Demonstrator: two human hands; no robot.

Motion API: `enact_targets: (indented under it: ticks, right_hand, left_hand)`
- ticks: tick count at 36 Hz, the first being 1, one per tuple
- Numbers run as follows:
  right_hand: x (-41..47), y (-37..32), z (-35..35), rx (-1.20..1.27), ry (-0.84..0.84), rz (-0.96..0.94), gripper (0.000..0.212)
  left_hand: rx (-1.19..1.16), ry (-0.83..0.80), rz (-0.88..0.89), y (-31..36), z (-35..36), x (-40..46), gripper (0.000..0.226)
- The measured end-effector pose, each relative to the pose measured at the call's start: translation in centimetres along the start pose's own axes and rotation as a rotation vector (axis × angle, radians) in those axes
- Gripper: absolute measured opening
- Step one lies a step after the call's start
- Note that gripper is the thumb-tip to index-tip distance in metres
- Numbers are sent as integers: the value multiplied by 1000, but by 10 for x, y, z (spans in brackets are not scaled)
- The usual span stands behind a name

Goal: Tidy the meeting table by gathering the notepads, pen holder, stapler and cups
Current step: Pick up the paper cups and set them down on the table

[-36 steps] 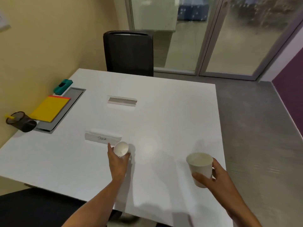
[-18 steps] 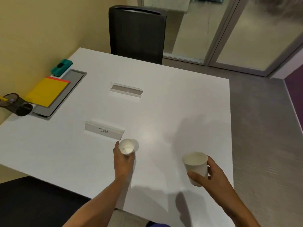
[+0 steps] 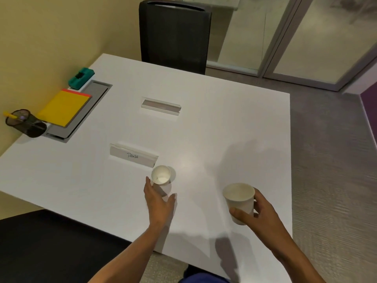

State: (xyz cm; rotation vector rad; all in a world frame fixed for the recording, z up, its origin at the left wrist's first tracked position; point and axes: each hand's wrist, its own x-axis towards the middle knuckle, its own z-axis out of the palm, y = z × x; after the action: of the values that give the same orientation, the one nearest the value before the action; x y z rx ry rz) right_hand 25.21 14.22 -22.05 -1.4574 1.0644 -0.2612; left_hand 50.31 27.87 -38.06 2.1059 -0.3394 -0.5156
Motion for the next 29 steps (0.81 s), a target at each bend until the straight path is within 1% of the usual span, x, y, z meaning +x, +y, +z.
enact_targets:
  ticks: [5,8,11,14,17,19,21,25,29]
  right_hand:
    - [-9,5,-2,12,14,-15,73]
    - [-16,9,-5,26,39,-17,74]
    - [-24,15,-8,40,58,-22,72]
    - [-37,21,-13,50,80,-28,71]
    - [-50,25,-20,43,103,-39,78]
    - [-59,31,-28,38,119,-57,73]
    - [-69,39,-37,24,134,-77,68]
    - [-98,60,-60,43,176,-99,68]
    - [-138,87,-93,118,186,-110,74]
  left_hand:
    - [52,-6,-44,-4,8,-39,113]
    - [39,6,-50,0,19,-67,108]
    - [29,-55,-41,11,29,-89,104]
    - [-7,-162,19,25,36,-108,97]
    - [-43,-266,107,42,43,-121,90]
    - [-49,-321,161,54,48,-130,85]
    - [-49,-351,211,65,54,-140,81]
    - [-56,-392,266,84,66,-173,74]
    - [-58,-447,280,100,78,-221,72]
